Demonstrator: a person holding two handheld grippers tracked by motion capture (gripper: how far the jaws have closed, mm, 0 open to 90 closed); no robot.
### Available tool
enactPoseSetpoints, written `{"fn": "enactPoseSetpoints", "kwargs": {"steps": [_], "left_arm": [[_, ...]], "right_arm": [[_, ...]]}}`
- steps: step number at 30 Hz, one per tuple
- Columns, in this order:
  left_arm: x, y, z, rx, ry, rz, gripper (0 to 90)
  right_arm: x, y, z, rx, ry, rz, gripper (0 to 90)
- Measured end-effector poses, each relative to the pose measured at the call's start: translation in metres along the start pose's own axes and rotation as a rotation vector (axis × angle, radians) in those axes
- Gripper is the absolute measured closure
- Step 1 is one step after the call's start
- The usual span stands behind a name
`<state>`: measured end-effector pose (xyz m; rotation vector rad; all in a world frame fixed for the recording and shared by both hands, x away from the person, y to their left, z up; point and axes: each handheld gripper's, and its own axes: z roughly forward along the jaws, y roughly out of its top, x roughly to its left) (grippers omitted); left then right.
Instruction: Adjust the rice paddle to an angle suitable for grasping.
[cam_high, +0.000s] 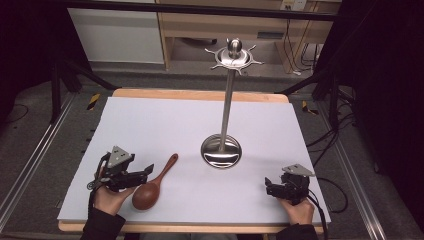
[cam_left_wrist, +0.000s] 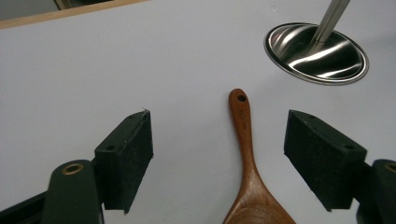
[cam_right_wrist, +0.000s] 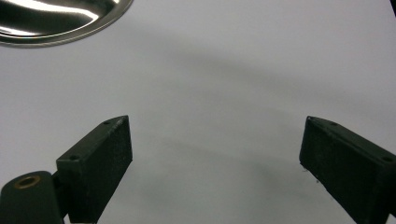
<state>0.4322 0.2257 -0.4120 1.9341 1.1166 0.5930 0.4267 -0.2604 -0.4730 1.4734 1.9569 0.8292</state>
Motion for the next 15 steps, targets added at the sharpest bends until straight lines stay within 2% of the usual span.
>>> {"fn": "enactPoseSetpoints", "kwargs": {"steps": [3,11,15], "left_arm": [[-0.004,0.003,0.002,0.017,-0.004,0.021,24.2],[-0.01,0.017,0.007,0.029,-0.018,0.023,28.0],[-0.014,0.026,0.012,0.049,-0.026,0.041,29.4]], "right_arm": [[0.0,0.0,0.0,0.003,0.001,0.001,9.7],[0.001,0.0,0.0,0.012,0.002,0.0,9.2],[0.002,0.001,0.0,0.014,0.0,0.0,9.1]]}}
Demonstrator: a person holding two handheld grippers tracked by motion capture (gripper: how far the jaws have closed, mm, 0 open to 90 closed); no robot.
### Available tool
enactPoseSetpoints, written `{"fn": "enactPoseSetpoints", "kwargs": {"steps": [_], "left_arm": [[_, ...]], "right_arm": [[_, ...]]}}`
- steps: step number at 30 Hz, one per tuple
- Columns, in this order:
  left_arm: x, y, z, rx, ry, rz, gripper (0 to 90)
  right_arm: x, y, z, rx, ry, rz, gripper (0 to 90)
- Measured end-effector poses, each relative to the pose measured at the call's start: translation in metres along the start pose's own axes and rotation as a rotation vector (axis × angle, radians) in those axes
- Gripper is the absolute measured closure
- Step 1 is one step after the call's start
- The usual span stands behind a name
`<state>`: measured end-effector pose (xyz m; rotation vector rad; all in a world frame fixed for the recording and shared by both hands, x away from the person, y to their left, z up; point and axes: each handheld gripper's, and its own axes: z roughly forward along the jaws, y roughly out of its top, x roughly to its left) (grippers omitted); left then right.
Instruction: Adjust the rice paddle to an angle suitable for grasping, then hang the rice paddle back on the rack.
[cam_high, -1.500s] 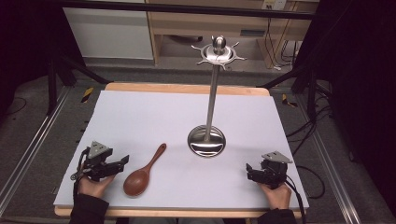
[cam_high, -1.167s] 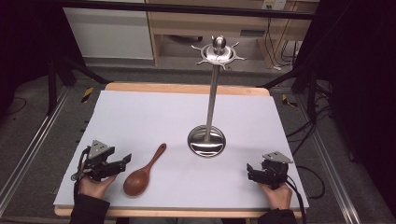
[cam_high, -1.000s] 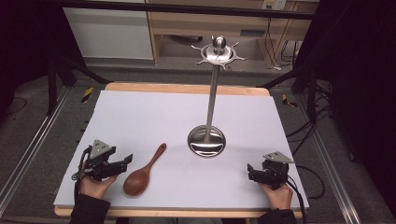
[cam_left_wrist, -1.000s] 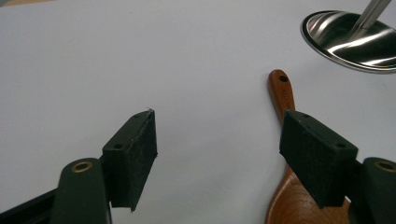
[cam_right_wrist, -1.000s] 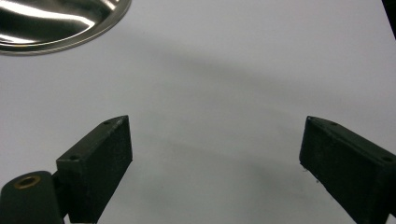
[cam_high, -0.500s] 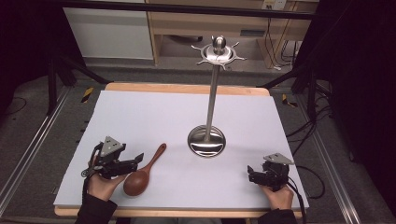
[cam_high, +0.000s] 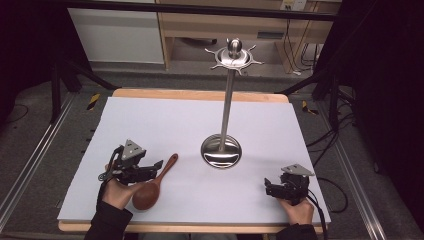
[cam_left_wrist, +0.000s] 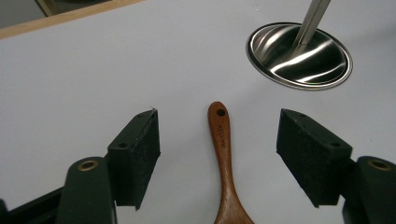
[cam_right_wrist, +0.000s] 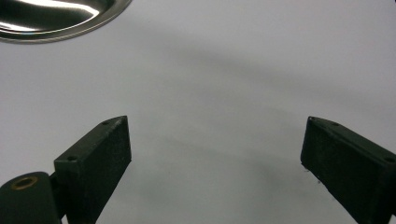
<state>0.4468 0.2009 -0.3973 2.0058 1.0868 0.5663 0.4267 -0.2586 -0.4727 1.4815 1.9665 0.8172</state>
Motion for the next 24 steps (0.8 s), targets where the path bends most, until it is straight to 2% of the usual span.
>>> {"fn": "enactPoseSetpoints", "kwargs": {"steps": [14,24], "left_arm": [[-0.01,0.015,0.015,0.035,-0.025,0.02,29.4],[-0.008,0.015,0.027,0.1,-0.033,0.022,32.5]], "right_arm": [[0.0,0.0,0.0,0.005,0.011,0.0,8.8],[0.001,0.0,0.001,0.015,0.015,-0.002,8.4]]}}
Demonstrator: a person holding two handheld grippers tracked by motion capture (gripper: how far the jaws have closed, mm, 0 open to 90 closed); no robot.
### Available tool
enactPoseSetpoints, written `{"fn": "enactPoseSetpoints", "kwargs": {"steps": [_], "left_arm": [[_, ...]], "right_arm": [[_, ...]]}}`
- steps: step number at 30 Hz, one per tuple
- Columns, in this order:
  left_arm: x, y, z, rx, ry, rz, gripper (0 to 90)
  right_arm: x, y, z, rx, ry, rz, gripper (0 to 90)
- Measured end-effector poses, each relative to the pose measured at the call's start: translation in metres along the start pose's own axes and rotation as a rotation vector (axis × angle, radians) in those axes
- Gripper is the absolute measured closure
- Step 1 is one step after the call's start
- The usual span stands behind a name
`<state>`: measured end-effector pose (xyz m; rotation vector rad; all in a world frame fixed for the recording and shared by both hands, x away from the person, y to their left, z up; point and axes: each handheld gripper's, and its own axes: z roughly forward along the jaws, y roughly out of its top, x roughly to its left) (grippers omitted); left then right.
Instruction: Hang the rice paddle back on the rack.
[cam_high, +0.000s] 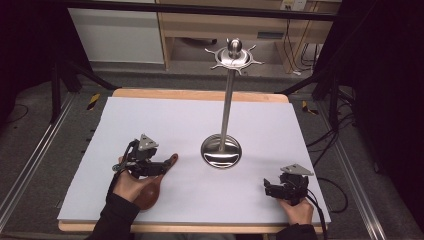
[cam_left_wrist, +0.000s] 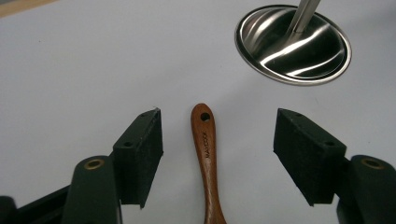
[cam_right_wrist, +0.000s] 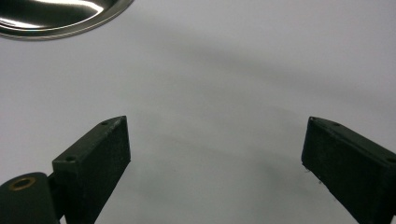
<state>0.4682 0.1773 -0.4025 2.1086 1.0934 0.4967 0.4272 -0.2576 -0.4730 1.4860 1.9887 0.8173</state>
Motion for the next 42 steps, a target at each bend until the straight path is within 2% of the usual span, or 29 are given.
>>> {"fn": "enactPoseSetpoints", "kwargs": {"steps": [8,19,24,29,35,37,42], "left_arm": [[-0.001,-0.002,0.01,0.039,-0.008,0.012,35.7],[-0.007,-0.006,0.027,0.132,-0.021,0.06,41.2],[-0.007,-0.007,0.03,0.167,-0.031,0.065,44.0],[-0.006,-0.01,0.031,0.182,-0.04,0.06,45.7],[-0.002,-0.018,0.035,0.225,-0.039,0.053,50.6],[-0.001,-0.02,0.036,0.23,-0.045,0.036,52.2],[0.001,-0.025,0.037,0.238,-0.054,0.032,53.3]], "right_arm": [[0.0,0.0,0.001,0.005,0.005,-0.003,8.1],[0.0,0.001,0.001,0.007,0.006,0.003,7.5],[0.0,0.001,0.001,0.009,0.004,0.003,7.4],[0.0,0.002,0.001,0.013,0.003,0.005,7.1],[0.002,0.003,0.002,0.015,0.002,0.001,7.1],[0.002,0.003,0.002,0.015,-0.001,-0.002,7.1],[0.002,0.002,0.002,0.013,-0.002,-0.001,7.1]]}}
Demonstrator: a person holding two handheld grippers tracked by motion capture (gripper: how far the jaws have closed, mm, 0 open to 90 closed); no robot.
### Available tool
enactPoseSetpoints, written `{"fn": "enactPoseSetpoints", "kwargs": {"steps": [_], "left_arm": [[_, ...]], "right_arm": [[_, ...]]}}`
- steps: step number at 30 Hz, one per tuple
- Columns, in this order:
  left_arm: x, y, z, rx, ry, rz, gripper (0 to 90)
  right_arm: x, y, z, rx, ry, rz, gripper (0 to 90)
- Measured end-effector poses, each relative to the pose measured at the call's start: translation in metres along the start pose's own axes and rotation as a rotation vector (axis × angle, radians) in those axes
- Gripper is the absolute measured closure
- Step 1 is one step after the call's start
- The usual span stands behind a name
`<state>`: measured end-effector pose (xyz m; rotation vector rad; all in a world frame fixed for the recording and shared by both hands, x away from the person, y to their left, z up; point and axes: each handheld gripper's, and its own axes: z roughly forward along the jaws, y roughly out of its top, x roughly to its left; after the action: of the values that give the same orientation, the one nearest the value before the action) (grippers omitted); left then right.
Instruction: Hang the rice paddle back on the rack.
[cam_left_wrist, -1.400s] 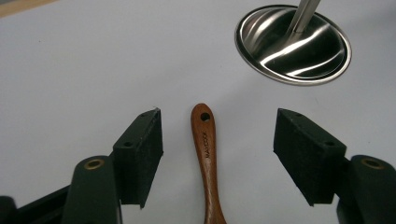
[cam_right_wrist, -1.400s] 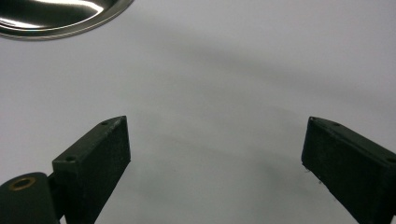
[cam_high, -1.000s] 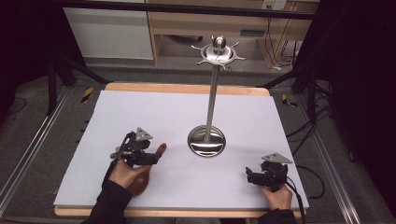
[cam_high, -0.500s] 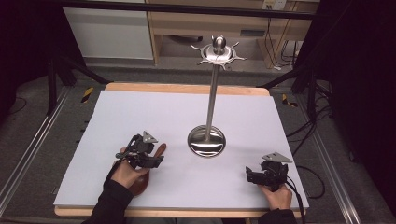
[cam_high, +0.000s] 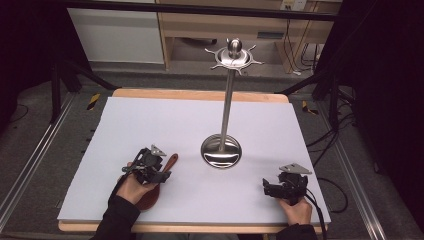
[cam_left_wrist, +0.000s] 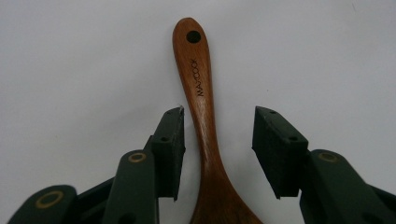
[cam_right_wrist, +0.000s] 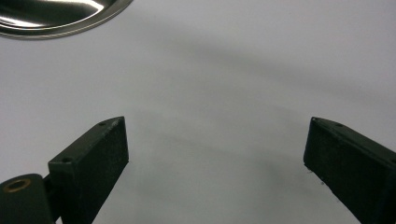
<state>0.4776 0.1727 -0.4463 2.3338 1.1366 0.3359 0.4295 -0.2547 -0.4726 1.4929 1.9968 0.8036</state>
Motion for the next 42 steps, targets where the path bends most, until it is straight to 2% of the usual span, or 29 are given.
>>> {"fn": "enactPoseSetpoints", "kwargs": {"steps": [6,16,30,42], "left_arm": [[0.0017,-0.0056,0.0041,0.032,-0.011,-0.01,57.3],[0.0042,-0.0076,0.0063,0.064,0.009,-0.033,65.7],[0.0086,-0.0087,0.0072,0.065,-0.012,-0.075,70.6],[0.0088,-0.0048,0.0081,0.089,0.002,-0.1,74.1]], "right_arm": [[0.0009,-0.0003,0.0006,0.006,-0.001,-0.002,7.2],[0.0001,-0.0002,0.0004,0.005,-0.003,-0.004,7.0],[-0.0004,0.0002,0.0012,0.005,-0.001,0.001,6.7],[-0.0003,0.0005,0.0021,0.012,0.004,0.007,6.7]]}}
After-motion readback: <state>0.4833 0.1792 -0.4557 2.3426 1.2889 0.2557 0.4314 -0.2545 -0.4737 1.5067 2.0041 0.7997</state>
